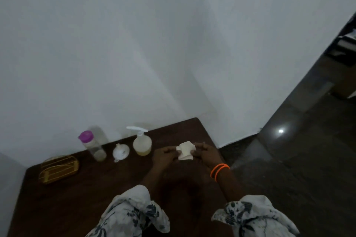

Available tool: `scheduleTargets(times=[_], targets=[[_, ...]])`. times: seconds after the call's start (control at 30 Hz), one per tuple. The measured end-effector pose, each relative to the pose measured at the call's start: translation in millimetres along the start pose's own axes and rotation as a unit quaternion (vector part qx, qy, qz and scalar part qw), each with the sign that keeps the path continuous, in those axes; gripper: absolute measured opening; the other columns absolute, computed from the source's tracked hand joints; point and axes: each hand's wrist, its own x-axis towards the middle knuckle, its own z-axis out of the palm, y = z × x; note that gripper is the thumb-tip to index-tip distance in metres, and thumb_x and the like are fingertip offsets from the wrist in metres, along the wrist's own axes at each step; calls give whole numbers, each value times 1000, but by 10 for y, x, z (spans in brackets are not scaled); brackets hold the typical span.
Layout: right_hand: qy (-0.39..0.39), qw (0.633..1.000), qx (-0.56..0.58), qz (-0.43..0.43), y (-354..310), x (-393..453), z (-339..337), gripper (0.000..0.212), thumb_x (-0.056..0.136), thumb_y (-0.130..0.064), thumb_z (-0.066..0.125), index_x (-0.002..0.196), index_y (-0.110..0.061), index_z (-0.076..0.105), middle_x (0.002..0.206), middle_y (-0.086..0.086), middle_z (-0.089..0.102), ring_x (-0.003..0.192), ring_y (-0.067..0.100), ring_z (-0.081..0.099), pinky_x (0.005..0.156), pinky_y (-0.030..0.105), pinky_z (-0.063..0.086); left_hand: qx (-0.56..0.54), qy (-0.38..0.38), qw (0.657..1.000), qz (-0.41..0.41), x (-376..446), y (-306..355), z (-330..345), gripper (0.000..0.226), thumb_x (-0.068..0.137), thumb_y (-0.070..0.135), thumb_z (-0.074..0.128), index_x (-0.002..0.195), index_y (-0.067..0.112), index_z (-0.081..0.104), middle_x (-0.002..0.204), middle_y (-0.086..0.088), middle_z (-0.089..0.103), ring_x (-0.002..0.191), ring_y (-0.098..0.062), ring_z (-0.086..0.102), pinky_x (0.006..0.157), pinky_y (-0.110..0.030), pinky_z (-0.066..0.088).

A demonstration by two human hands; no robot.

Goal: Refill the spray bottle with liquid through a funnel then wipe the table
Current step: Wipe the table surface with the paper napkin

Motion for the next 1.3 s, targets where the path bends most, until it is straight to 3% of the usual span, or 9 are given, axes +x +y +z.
scheduleTargets(times=[0.13, 0.3, 0.43, 0.57, 0.73, 1.0, 1.07, 1.17, 1.3], targets=[[28, 999, 5, 16, 1, 140, -586, 23, 74, 16, 75, 85, -4, 70, 109, 31, 68, 97, 38, 67, 99, 56, 53, -18, 3, 1000, -12, -109, 24, 595, 19, 76, 8, 88, 91, 14, 79, 81, -13, 78, 70, -25, 73, 66, -34, 60], [30, 999, 0, 23, -148, 190, -1180, 21, 76, 18, 73, 85, -1, 70, 91, 20, 71, 85, 30, 69, 87, 44, 60, -13, 6, 1000, -11, -142, 41, 1206, 20, 75, 10, 88, 93, 10, 79, 82, -15, 78, 70, -24, 72, 60, -30, 56], [44, 999, -18, 22, -202, 380, -1530, 22, 70, 14, 79, 80, -5, 74, 95, 22, 74, 99, 39, 70, 94, 55, 56, -11, 9, 1000, -3, -134, 107, 1547, 17, 77, 7, 86, 92, 7, 78, 76, -20, 76, 55, -18, 66, 52, -27, 56], [46, 998, -5, 33, -374, 447, -1654, 21, 77, 16, 73, 87, -3, 68, 93, 24, 71, 88, 38, 70, 86, 52, 60, -16, -7, 1000, -12, -56, 200, 1724, 19, 81, 5, 83, 98, -1, 76, 75, -27, 73, 48, -17, 61, 50, -27, 52], [80, 996, -24, 14, -447, 607, -1699, 26, 79, 21, 67, 79, -4, 65, 75, 17, 67, 69, 26, 66, 55, 28, 61, 20, -42, 999, -18, 179, 254, 1846, 18, 81, 2, 81, 98, -2, 76, 98, -23, 72, 76, -26, 66, 57, -25, 54], [143, 986, -77, 30, -272, 961, -1951, 26, 75, 20, 71, 82, -4, 68, 71, 14, 66, 62, 23, 61, 43, 22, 55, 72, -68, 995, -27, 596, 161, 2241, 21, 84, -7, 75, 104, -10, 72, 96, -18, 68, 84, -23, 64, 57, -14, 53], [158, 983, -89, 34, -236, 1044, -2017, 25, 75, 18, 73, 87, -4, 69, 76, 16, 67, 61, 22, 61, 43, 22, 54, 62, -67, 995, -31, 674, 143, 2378, 18, 84, -8, 73, 102, -10, 70, 101, -20, 66, 89, -26, 64, 68, -21, 58], [174, 978, -113, 34, -203, 1278, -2130, 26, 74, 16, 73, 96, 3, 71, 86, 23, 70, 64, 24, 63, 49, 26, 54, 66, -60, 995, -52, 856, 136, 2579, 13, 81, -8, 76, 89, 1, 72, 105, -18, 68, 100, -31, 66, 92, -44, 58], [181, 973, -144, 13, -328, 1573, -2218, 29, 76, 16, 73, 103, 6, 71, 93, 23, 71, 79, 26, 64, 55, 23, 53, 60, -46, 996, -51, 1127, 203, 2777, 17, 81, -5, 76, 97, 2, 75, 114, -25, 70, 103, -38, 69, 92, -53, 58]])
